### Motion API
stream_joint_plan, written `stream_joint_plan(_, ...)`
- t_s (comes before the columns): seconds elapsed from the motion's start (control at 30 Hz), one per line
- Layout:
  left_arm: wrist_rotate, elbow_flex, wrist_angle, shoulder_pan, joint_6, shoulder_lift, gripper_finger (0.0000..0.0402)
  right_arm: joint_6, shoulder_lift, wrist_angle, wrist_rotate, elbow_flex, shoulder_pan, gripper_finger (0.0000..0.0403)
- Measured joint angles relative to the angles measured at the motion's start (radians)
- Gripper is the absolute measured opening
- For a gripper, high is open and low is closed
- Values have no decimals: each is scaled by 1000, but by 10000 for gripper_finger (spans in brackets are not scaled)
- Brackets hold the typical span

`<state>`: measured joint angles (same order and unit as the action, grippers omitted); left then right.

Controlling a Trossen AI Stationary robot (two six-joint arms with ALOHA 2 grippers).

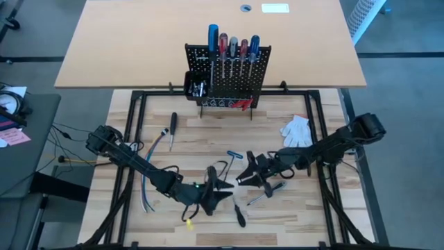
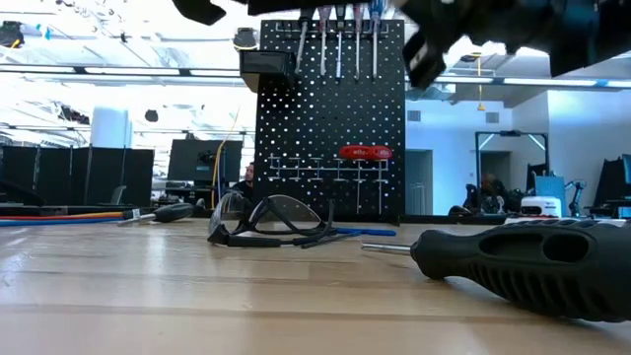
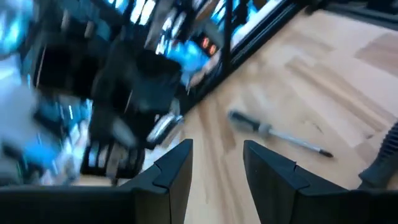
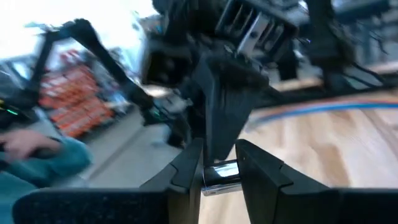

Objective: Hang tools onto peg board
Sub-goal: Put the silver socket into the black bin on the black pegboard

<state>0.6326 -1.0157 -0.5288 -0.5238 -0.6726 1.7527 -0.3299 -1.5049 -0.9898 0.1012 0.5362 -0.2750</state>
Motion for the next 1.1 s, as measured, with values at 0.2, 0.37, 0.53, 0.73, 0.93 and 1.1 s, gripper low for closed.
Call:
stream_joint_plan(0.2, -80, 0, -74, -3, -263, 0, 139, -17, 1, -55, 13, 0, -12, 95)
stream_joint_plan(0.37, -122, 0, -95, -3, -430, 0, 139, -20, 1, -55, 14, 0, -5, 95)
stream_joint_plan(0.53, -126, -24, -98, 7, -429, 0, 157, -20, 1, -61, 14, 0, -4, 95)
stream_joint_plan(0.73, -112, -40, -99, 36, -466, 0, 203, -20, 1, -77, 15, 0, -4, 95)
stream_joint_plan(0.93, -99, -41, -129, 56, -417, 0, 205, -30, 1, -99, 28, 0, -3, 95)
stream_joint_plan(1.1, -71, -41, -167, 57, -387, 0, 194, -36, 2, -98, 34, 1, -4, 95)
